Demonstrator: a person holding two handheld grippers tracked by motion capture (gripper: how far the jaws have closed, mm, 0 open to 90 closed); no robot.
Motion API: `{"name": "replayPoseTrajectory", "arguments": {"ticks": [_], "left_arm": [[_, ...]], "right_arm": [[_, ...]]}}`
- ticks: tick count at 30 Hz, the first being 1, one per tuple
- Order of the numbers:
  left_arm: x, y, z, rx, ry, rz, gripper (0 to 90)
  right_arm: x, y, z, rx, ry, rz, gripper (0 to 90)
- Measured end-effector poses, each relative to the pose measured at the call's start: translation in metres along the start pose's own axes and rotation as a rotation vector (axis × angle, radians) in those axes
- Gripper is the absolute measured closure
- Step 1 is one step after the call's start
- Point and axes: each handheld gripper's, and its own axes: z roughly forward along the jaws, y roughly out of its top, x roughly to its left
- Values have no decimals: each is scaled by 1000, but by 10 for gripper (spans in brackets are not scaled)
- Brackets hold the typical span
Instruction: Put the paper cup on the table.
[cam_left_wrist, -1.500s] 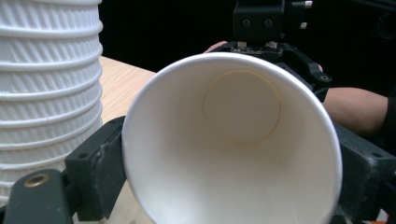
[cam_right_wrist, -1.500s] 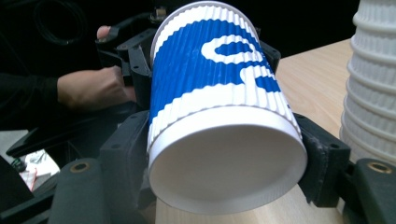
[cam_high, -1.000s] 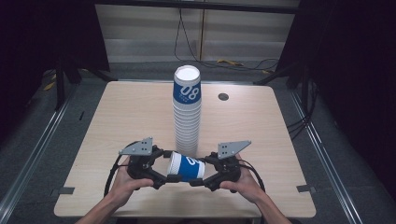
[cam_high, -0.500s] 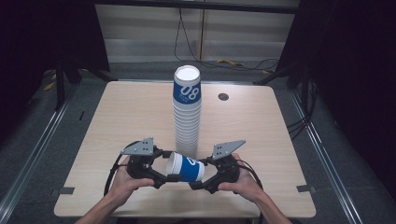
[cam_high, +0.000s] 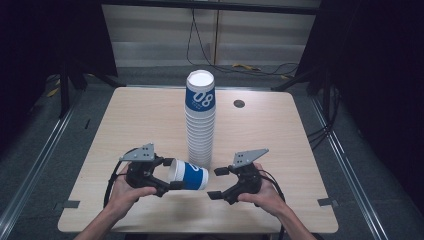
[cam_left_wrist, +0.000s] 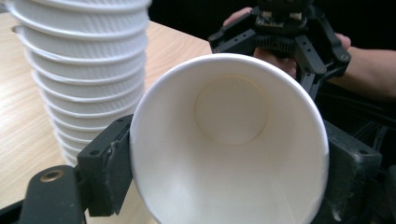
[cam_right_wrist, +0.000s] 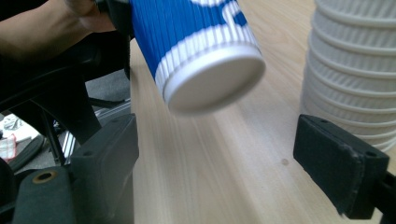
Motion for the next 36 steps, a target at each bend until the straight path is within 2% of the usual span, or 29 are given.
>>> {"name": "replayPoseTrajectory", "arguments": {"ticks": [1, 3, 5, 7, 11, 16, 18, 23, 30, 31, 36], "left_arm": [[0, 0, -3, -1, 5, 4, 176], [0, -2, -7, -5, 48, -6, 177], [3, -4, -8, 15, 40, -17, 177], [5, -4, -11, 14, 37, -29, 177], [9, 0, -20, 21, 111, -20, 178], [15, 3, -29, 32, 150, -5, 178], [17, 3, -32, 36, 150, -13, 178], [22, 6, -37, 69, 168, -22, 178], [28, 5, -50, 101, 209, -41, 177], [29, 5, -52, 109, 228, -47, 177], [32, 4, -59, 134, 258, -59, 176]], "right_arm": [[-1, 0, -2, -5, -3, 3, 149], [-3, 2, -7, -14, -33, 3, 179], [-6, 1, -15, -39, -50, 16, 172], [-9, 0, -22, -56, -84, 31, 171], [-13, -6, -29, -77, -130, 63, 170], [-16, -7, -33, -83, -165, 83, 170], [-17, -8, -33, -84, -175, 88, 171], [-19, -10, -40, -122, -235, 95, 186], [-21, -13, -42, -124, -252, 119, 181], [-21, -13, -41, -122, -255, 118, 181], [-18, -12, -40, -118, -254, 111, 181]]}}
